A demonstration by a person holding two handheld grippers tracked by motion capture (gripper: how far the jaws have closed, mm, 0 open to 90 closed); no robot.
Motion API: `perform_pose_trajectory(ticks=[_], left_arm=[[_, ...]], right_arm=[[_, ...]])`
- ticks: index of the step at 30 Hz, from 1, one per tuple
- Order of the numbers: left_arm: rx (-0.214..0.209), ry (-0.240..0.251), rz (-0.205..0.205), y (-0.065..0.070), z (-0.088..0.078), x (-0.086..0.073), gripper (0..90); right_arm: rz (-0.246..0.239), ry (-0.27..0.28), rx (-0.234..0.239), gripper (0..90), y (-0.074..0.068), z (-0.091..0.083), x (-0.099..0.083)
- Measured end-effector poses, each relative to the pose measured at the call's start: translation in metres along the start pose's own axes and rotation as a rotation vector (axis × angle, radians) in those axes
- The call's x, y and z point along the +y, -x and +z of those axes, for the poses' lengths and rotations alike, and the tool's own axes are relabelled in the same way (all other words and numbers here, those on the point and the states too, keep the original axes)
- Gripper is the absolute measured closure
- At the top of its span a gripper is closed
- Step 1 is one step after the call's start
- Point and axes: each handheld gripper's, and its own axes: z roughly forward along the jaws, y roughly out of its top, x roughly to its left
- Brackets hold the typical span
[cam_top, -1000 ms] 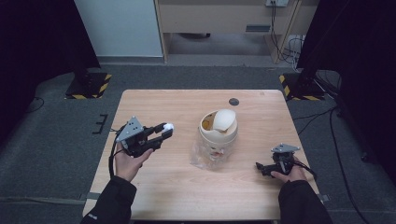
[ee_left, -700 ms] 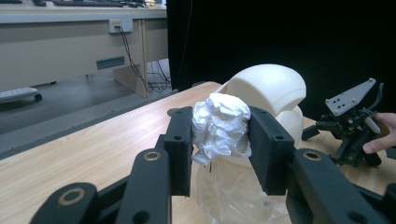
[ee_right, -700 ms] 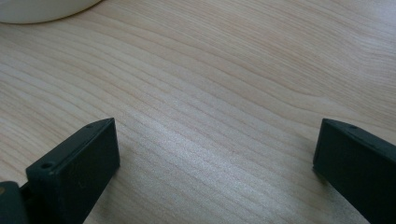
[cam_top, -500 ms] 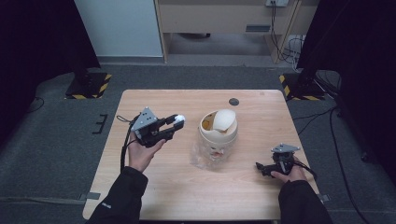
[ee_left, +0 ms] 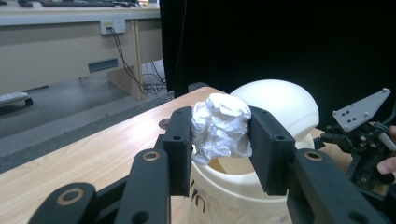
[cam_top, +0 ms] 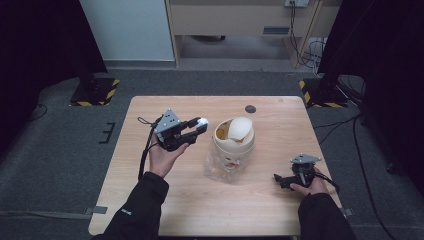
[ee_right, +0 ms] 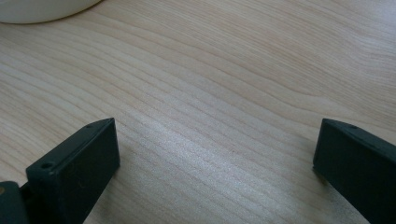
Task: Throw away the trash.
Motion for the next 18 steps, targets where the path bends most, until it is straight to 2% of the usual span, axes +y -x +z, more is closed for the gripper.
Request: perform_pose_trajectory(ticks=[11, 18], left_arm=[[0.006, -0.019, 0.000, -0.002, 0.015, 0.000, 61.6], [-0.007, -0.027, -0.002, 0.000, 0.031, 0.000, 61.5]], right_arm=[[0.000, 0.000, 0.000, 0.7, 0.000, 0.000, 0.000], [0.000, 0.000, 0.000, 0.7, 0.000, 0.000, 0.000]])
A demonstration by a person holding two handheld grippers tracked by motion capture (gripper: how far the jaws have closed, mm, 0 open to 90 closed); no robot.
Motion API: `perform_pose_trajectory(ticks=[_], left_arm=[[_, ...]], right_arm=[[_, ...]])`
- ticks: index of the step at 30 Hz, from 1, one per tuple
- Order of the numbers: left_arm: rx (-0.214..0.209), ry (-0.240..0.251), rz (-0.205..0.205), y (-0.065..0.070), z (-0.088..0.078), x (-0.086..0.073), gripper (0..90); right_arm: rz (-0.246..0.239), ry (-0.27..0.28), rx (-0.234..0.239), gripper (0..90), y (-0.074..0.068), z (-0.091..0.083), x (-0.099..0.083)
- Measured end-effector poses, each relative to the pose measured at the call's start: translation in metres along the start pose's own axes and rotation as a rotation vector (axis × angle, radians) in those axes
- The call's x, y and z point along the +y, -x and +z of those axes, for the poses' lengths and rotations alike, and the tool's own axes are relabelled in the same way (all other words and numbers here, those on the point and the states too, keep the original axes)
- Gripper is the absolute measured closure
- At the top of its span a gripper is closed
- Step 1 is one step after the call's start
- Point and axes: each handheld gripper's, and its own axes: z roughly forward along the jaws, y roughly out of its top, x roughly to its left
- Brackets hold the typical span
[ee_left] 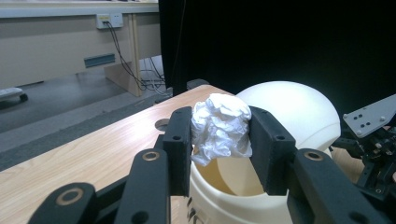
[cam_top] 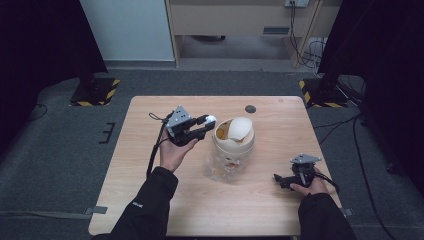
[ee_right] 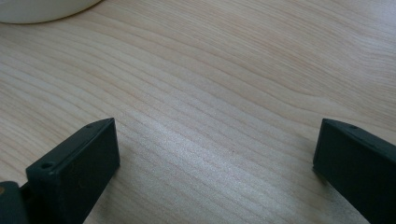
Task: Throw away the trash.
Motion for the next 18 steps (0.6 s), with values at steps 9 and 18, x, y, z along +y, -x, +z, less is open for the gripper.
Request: perform_pose_trajectory(ticks=[9, 18], left_arm=[[-0.003, -0.024, -0.003, -0.001, 0.013, -0.006, 61.6], [-0.020, -0.049, -0.008, 0.000, 0.026, -0.015, 61.7]], right_arm=[[0.000, 0.000, 0.000, 0.6, 0.000, 0.000, 0.000], [0.000, 0.000, 0.000, 0.6, 0.000, 0.000, 0.000]])
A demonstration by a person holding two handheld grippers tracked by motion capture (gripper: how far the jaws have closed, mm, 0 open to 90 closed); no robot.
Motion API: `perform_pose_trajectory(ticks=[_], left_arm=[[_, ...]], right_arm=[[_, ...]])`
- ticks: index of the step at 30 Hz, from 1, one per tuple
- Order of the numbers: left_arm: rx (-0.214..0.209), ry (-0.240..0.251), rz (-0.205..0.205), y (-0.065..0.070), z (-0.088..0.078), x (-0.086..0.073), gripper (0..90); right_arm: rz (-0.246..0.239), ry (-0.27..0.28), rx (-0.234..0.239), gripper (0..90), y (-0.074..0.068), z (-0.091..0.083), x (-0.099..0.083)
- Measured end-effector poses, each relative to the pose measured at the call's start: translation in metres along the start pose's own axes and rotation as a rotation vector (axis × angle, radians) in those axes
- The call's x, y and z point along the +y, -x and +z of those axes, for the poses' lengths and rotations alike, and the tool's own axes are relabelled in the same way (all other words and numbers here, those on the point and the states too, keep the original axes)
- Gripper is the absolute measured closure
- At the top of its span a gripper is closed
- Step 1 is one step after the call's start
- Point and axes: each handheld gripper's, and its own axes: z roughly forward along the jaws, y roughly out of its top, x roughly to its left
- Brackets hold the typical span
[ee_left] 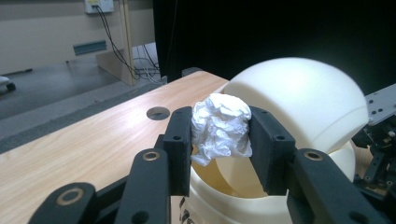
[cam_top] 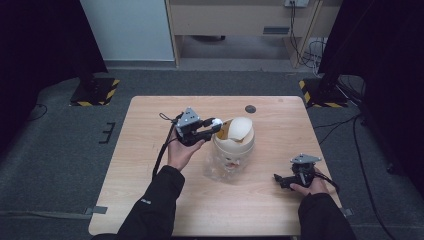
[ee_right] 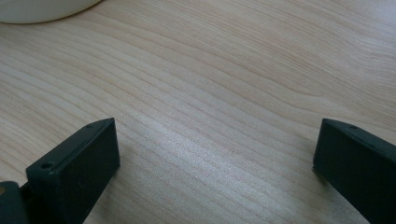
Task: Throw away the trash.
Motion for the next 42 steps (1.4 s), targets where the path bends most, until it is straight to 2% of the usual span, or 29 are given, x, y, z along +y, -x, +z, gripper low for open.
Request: perform_pose_trajectory(ticks=[15, 25, 30, 34, 36, 38, 42], left_arm=[[-0.031, -0.048, -0.007, 0.003, 0.017, -0.014, 59.9], [-0.032, -0.041, -0.007, 0.000, 0.012, -0.015, 44.8], [-0.027, -0.031, -0.013, -0.003, 0.001, -0.017, 40.3], [-0.007, -0.015, -0.037, -0.010, -0.019, -0.026, 37.6], [-0.004, -0.014, -0.038, -0.011, -0.022, -0.027, 34.6], [0.015, -0.028, -0.035, -0.014, -0.036, -0.035, 32.6], [0.031, -0.045, -0.038, -0.017, -0.052, -0.045, 29.2]], right_arm=[[0.000, 0.000, 0.000, 0.6, 0.000, 0.000, 0.000], [-0.001, 0.000, 0.000, 0.7, 0.000, 0.000, 0.000], [0.000, 0.000, 0.000, 0.6, 0.000, 0.000, 0.000], [0.000, 0.000, 0.000, 0.7, 0.000, 0.000, 0.000], [0.000, 0.000, 0.000, 0.7, 0.000, 0.000, 0.000], [0.000, 0.000, 0.000, 0.7, 0.000, 0.000, 0.000], [0.000, 0.000, 0.000, 0.6, 0.000, 0.000, 0.000]])
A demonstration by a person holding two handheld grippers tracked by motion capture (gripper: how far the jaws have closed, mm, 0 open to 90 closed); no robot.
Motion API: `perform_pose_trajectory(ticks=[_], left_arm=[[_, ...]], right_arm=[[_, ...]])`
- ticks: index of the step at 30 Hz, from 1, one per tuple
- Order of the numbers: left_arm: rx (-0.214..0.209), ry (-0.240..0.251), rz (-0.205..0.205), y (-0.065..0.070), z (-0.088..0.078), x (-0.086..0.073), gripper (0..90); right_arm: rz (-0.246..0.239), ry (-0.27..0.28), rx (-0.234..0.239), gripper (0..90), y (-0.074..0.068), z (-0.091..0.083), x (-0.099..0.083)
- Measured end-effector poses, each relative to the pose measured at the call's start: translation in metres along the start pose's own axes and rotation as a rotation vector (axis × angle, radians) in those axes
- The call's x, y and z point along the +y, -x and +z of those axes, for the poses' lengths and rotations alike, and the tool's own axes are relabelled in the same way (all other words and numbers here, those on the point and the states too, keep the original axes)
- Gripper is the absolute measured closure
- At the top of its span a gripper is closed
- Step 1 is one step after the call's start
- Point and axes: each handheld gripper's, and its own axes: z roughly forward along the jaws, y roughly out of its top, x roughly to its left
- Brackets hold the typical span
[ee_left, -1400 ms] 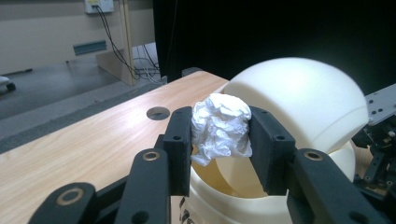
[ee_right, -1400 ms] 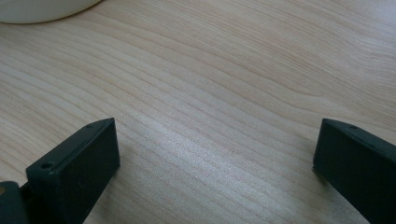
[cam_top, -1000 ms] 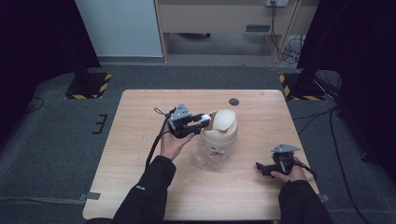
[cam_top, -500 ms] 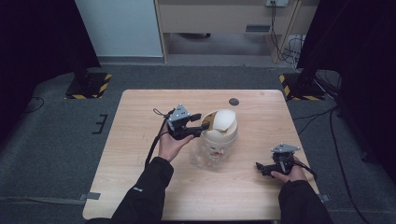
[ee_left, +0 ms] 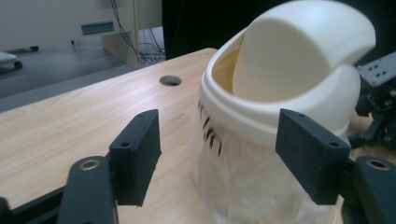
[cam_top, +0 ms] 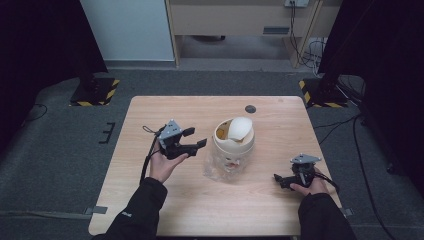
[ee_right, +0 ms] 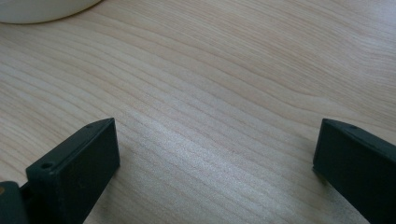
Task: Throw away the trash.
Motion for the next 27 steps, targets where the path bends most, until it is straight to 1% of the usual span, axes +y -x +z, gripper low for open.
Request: perform_pose_trajectory(ticks=[2, 3, 4, 6, 7, 8, 9, 10, 13, 14, 15, 17, 18, 19, 20, 21, 22, 23, 24, 25, 26, 27], left_arm=[[0.010, -0.009, -0.007, -0.002, -0.008, -0.008, 26.5], [0.020, -0.020, -0.013, -0.003, -0.014, -0.015, 25.9], [0.020, -0.020, -0.013, -0.003, -0.014, -0.015, 25.3], [0.029, -0.042, -0.018, -0.005, -0.020, -0.024, 24.4], [0.033, -0.055, -0.031, -0.006, -0.024, -0.032, 23.6], [0.033, -0.055, -0.031, -0.006, -0.024, -0.032, 23.4], [0.047, -0.084, -0.031, -0.008, -0.026, -0.039, 22.9], [0.047, -0.084, -0.031, -0.008, -0.026, -0.039, 22.3], [0.070, -0.138, -0.030, -0.009, -0.032, -0.050, 20.4], [0.082, -0.166, -0.035, -0.010, -0.036, -0.055, 19.7], [0.082, -0.166, -0.035, -0.010, -0.036, -0.055, 19.0], [0.096, -0.192, -0.044, -0.011, -0.042, -0.063, 18.3], [0.107, -0.217, -0.057, -0.011, -0.049, -0.069, 18.1], [0.107, -0.217, -0.057, -0.011, -0.049, -0.069, 17.8], [0.114, -0.244, -0.079, -0.013, -0.054, -0.075, 16.8], [0.114, -0.244, -0.079, -0.013, -0.054, -0.075, 16.6], [0.130, -0.268, -0.090, -0.014, -0.061, -0.082, 17.0], [0.130, -0.268, -0.090, -0.014, -0.061, -0.082, 17.0], [0.155, -0.314, -0.099, -0.015, -0.068, -0.091, 17.0], [0.155, -0.314, -0.099, -0.015, -0.068, -0.091, 17.0], [0.178, -0.352, -0.102, -0.015, -0.071, -0.096, 17.0], [0.178, -0.352, -0.102, -0.015, -0.071, -0.096, 16.8]], right_arm=[[0.000, 0.000, 0.000, 0.6, 0.000, 0.000, 0.000], [0.000, 0.000, 0.000, 0.6, 0.000, 0.000, 0.000], [0.000, 0.000, 0.000, 0.6, 0.000, 0.000, 0.000], [0.000, 0.000, 0.000, 0.6, 0.000, 0.000, 0.000], [0.000, 0.000, 0.000, 0.7, 0.000, 0.000, 0.000], [0.000, 0.000, 0.000, 0.7, 0.000, 0.000, 0.000], [0.000, 0.001, 0.000, 0.7, 0.000, 0.000, 0.000], [0.000, 0.001, 0.000, 0.7, 0.000, 0.000, 0.000], [0.000, 0.001, 0.000, 0.6, 0.000, 0.000, 0.000], [-0.001, 0.001, 0.000, 0.7, 0.000, 0.000, 0.000], [-0.001, 0.001, 0.000, 0.7, 0.000, 0.000, 0.000], [0.001, 0.000, -0.001, 0.6, 0.000, 0.000, 0.000], [0.000, 0.000, 0.000, 0.7, 0.000, 0.000, 0.000], [0.000, 0.000, 0.000, 0.7, 0.000, 0.000, 0.000], [0.000, 0.000, 0.000, 0.7, 0.000, 0.000, 0.000], [0.000, 0.000, 0.000, 0.7, 0.000, 0.000, 0.000], [0.000, 0.000, 0.000, 0.7, 0.000, 0.000, 0.000], [0.000, 0.000, 0.000, 0.7, 0.000, 0.000, 0.000], [0.000, 0.000, 0.000, 0.7, 0.000, 0.000, 0.000], [0.000, 0.000, 0.000, 0.7, 0.000, 0.000, 0.000], [0.000, 0.000, 0.000, 0.6, 0.000, 0.000, 0.000], [0.000, 0.000, 0.000, 0.6, 0.000, 0.000, 0.000]])
